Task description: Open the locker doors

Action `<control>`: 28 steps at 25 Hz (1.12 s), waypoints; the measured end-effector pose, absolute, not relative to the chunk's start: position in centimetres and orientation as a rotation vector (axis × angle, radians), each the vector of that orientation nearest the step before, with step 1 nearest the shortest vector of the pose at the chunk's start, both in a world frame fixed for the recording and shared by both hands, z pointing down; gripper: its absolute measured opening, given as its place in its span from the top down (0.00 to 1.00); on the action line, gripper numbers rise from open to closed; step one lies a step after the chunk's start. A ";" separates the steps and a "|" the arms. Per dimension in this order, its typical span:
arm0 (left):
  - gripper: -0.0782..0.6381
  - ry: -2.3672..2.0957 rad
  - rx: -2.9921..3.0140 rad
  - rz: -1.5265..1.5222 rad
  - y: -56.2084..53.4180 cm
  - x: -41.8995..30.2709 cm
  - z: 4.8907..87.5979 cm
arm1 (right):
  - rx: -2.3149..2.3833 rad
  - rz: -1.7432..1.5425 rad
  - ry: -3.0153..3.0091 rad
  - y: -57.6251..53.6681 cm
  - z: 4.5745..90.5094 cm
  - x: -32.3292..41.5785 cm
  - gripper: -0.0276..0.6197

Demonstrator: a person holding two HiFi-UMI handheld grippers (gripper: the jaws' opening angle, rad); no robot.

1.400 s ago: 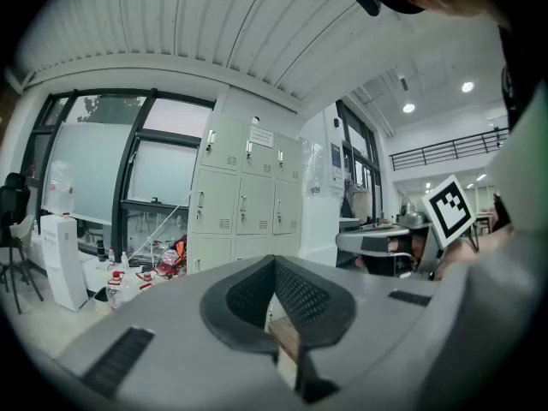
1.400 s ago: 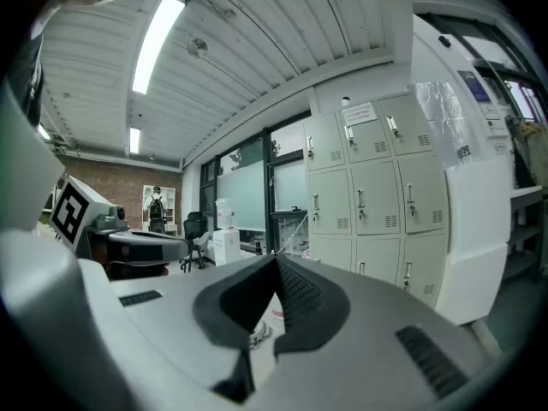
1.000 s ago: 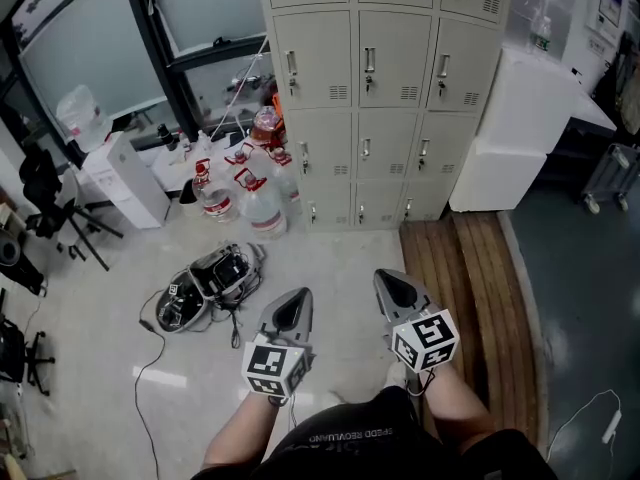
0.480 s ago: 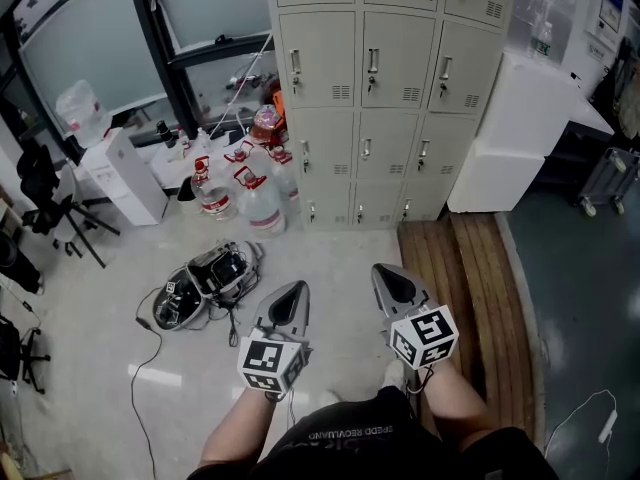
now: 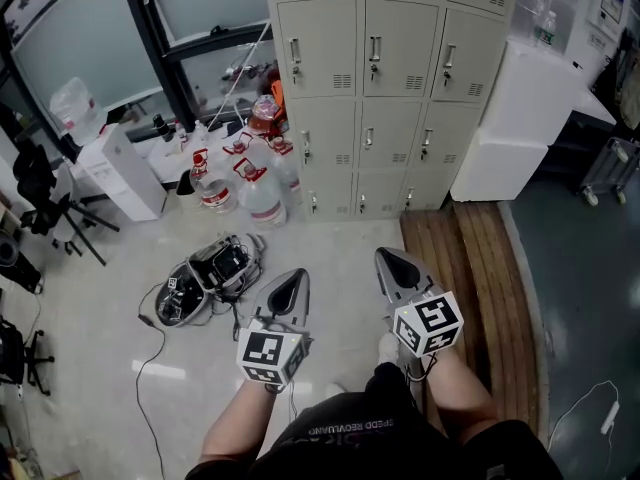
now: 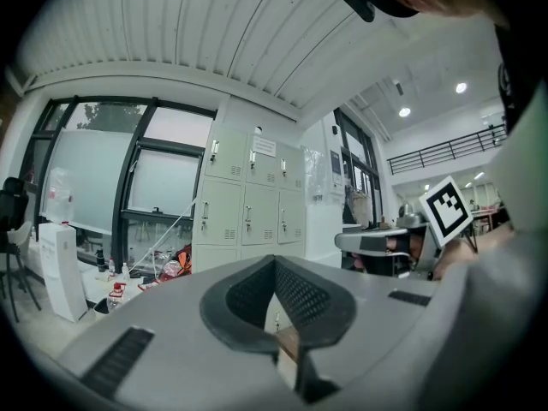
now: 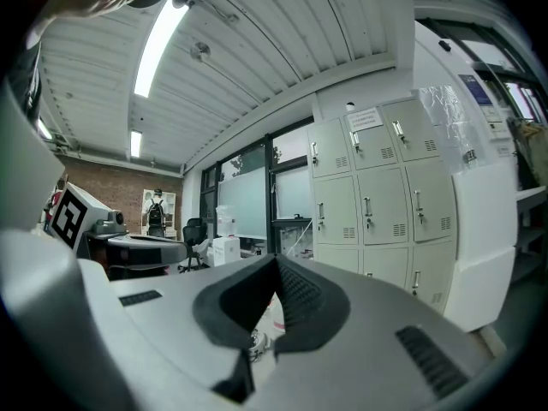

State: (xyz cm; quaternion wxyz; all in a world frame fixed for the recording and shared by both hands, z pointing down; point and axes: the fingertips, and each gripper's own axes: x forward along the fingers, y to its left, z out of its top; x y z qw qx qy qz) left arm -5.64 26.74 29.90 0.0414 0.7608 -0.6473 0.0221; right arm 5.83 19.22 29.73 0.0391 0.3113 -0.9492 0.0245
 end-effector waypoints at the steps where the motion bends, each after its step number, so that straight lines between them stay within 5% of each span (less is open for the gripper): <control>1: 0.89 -1.983 2.327 0.069 26.2 -5.8 29.9 | 0.954 0.079 -2.912 18.7 29.8 5.6 0.96; 28: 0.89 -2.121 2.174 0.106 3.1 -10.6 31.9 | 0.795 0.124 -2.961 -7.1 32.2 -0.1 0.96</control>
